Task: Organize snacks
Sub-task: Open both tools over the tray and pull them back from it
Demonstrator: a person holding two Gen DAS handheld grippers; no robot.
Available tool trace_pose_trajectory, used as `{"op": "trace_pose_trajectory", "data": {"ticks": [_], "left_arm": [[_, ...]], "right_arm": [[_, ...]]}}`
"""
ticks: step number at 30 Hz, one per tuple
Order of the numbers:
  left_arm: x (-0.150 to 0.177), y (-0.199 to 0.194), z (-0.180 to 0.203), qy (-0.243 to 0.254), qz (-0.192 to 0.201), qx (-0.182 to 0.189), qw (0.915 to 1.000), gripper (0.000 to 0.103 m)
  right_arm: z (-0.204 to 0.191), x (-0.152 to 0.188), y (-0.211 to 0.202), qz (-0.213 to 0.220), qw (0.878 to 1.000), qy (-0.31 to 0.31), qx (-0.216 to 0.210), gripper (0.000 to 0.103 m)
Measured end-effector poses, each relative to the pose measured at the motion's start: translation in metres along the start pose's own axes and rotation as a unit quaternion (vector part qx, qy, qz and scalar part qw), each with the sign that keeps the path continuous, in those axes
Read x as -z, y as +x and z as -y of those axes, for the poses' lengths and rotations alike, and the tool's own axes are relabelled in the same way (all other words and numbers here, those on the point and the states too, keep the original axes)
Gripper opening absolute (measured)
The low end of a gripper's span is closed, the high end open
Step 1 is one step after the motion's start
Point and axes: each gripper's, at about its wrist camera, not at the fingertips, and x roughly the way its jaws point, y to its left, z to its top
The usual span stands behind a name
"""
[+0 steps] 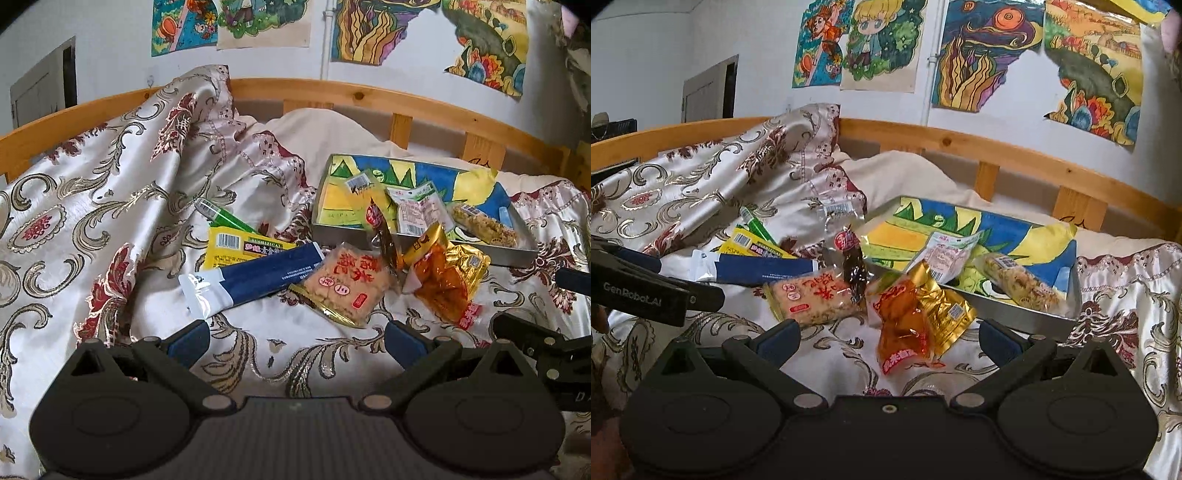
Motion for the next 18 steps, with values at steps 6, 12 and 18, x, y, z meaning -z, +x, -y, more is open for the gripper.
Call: {"op": "trace_pose_trajectory", "data": {"ticks": [6,12,18], "left_arm": [[0.0,0.006,0.005,0.007,-0.007,0.0,1.0,0.102],[0.001,0.011,0.01,0.012,-0.015,0.0,0.9998,0.102],[0.002,0.016,0.013,0.016,-0.021,-0.002,0.9997,0.102]], "right_arm": [[0.003,0.001,0.004,-0.013,1.0,0.011,0.001,0.102],[0.007,0.003,0.009,-0.031,0.999,0.025,0.0,0.102],[0.011,0.006,0.016,-0.057,0.998,0.038,-0.003,0.102]]}}
